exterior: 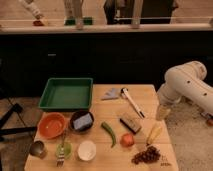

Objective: Wipe tray with brush

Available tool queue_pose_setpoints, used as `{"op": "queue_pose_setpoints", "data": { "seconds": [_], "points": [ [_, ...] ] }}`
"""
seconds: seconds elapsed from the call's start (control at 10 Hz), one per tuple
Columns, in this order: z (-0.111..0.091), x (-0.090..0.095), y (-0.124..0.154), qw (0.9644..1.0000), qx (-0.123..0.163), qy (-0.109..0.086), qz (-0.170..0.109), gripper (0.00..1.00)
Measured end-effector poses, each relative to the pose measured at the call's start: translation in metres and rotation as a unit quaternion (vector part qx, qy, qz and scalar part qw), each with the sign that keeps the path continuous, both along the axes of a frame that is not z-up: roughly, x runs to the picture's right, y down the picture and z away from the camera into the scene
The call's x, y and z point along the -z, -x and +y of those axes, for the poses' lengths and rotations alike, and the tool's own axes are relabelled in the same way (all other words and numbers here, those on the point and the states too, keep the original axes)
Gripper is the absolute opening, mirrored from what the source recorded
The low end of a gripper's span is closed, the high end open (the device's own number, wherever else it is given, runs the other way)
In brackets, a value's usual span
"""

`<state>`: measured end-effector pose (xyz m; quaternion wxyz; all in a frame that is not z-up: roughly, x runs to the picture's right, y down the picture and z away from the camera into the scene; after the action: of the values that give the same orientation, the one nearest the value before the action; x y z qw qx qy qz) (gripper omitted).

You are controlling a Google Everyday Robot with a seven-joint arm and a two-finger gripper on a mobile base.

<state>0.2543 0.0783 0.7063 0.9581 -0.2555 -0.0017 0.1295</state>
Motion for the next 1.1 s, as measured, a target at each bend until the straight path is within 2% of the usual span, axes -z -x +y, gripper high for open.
{"op": "queue_pose_setpoints", "data": {
  "seconds": [0.2, 0.3, 0.4, 0.9, 1.1],
  "points": [
    [-0.014, -0.024, 0.008, 0.9987, -0.049, 0.006, 0.012, 0.80],
    [-0.024, -0.041, 0.021, 0.9975, -0.070, 0.010, 0.011, 0.80],
    [-0.027, -0.046, 0.024, 0.9970, -0.076, 0.011, 0.011, 0.80],
    [-0.026, -0.046, 0.022, 0.9969, -0.076, 0.011, 0.013, 0.80],
    [-0.024, -0.049, 0.024, 0.9954, -0.093, 0.005, 0.022, 0.80]
  ]
}}
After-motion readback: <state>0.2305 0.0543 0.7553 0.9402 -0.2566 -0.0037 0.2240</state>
